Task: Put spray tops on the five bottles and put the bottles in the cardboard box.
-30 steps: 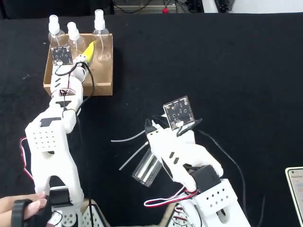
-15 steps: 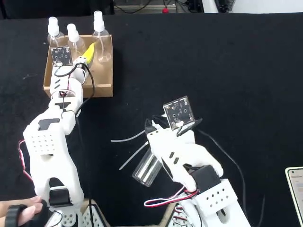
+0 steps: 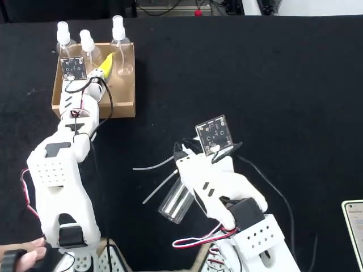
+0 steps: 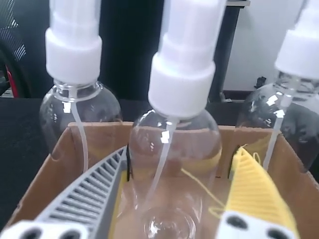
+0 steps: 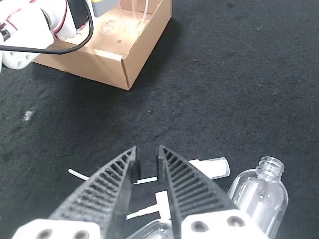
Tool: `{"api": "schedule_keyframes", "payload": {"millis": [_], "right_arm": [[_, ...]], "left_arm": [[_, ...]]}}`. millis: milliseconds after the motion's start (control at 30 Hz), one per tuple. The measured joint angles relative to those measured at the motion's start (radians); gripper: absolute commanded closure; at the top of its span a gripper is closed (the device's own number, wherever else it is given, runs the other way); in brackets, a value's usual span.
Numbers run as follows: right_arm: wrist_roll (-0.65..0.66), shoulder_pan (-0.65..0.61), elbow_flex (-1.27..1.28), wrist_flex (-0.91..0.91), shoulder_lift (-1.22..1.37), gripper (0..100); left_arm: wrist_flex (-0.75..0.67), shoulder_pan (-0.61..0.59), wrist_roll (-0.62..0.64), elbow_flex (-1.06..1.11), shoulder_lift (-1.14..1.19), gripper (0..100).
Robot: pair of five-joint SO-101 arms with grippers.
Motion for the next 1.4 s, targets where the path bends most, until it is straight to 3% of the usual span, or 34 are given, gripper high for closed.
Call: {"api": "schedule_keyframes", "payload": {"millis": [300, 467, 600, 1400], "right_arm": [[0.0, 0.0, 0.0, 0.0, 0.0, 94.2], [0.0, 0.0, 0.0, 0.0, 0.0, 94.2], [0.0, 0.0, 0.0, 0.0, 0.0, 94.2], [0.0, 0.0, 0.0, 0.0, 0.0, 94.2]], "left_arm": [[0.006, 0.0, 0.0, 0.002, -0.02, 69], [0.178, 0.0, 0.0, 0.002, -0.114, 69], [0.227, 0.0, 0.0, 0.002, -0.147, 69], [0.233, -0.017, -0.005, 0.117, -0.247, 69]]}}
